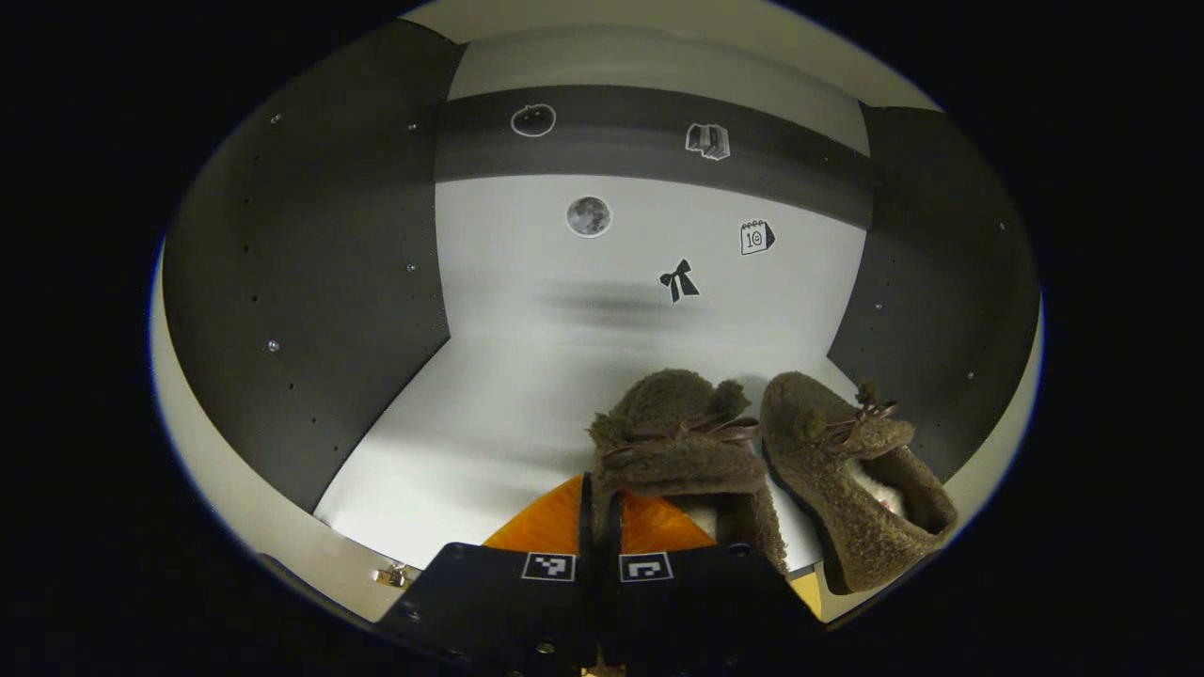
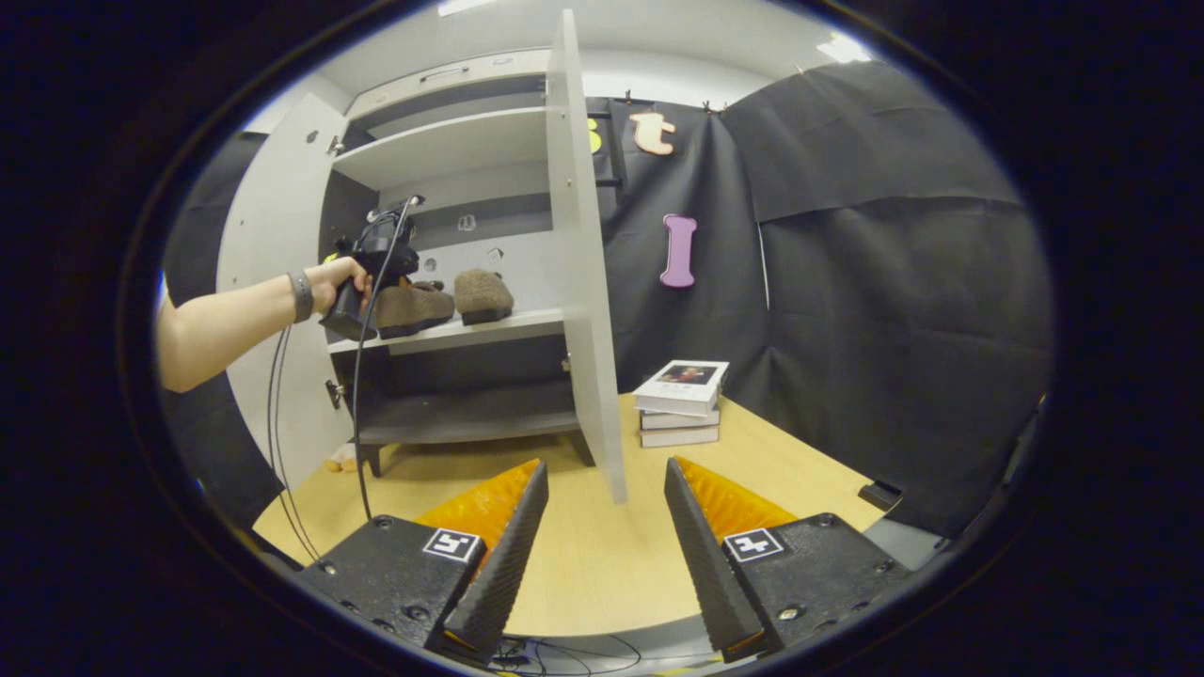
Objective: Grab one shoe with the right hand and put it into the shoe cabinet, grab the other shoe with the left hand and put it into the shoe cabinet; then close the right door with the right hand and the left door with the left hand.
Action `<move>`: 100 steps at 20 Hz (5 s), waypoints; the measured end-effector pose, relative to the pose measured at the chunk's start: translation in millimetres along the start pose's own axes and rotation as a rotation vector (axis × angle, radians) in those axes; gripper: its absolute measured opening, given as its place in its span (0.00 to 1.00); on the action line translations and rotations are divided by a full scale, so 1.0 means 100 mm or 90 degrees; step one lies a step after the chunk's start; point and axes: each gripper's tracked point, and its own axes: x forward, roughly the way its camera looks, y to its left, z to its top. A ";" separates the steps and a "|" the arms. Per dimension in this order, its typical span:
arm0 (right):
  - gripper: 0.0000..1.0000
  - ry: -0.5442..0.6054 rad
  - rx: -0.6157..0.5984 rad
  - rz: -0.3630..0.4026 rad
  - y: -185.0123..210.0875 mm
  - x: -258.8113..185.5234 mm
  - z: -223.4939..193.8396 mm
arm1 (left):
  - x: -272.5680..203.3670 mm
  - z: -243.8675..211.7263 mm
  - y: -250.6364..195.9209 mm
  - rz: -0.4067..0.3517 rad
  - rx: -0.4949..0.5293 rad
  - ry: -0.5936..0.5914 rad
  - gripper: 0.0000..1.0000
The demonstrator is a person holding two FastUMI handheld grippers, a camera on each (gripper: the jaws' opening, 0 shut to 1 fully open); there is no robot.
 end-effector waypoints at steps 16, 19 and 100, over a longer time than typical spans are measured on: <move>0.80 -0.005 -0.019 0.050 0.23 0.09 0.03 | -0.49 0.17 0.18 -0.020 -0.038 -0.068 0.93; 0.80 -0.017 -0.026 0.064 0.29 0.05 0.07 | -0.87 0.34 0.20 -0.011 -0.027 -0.160 0.95; 0.95 -0.251 -0.072 0.212 1.08 0.87 2.79 | -3.80 -2.48 0.95 0.053 -0.042 -0.297 0.95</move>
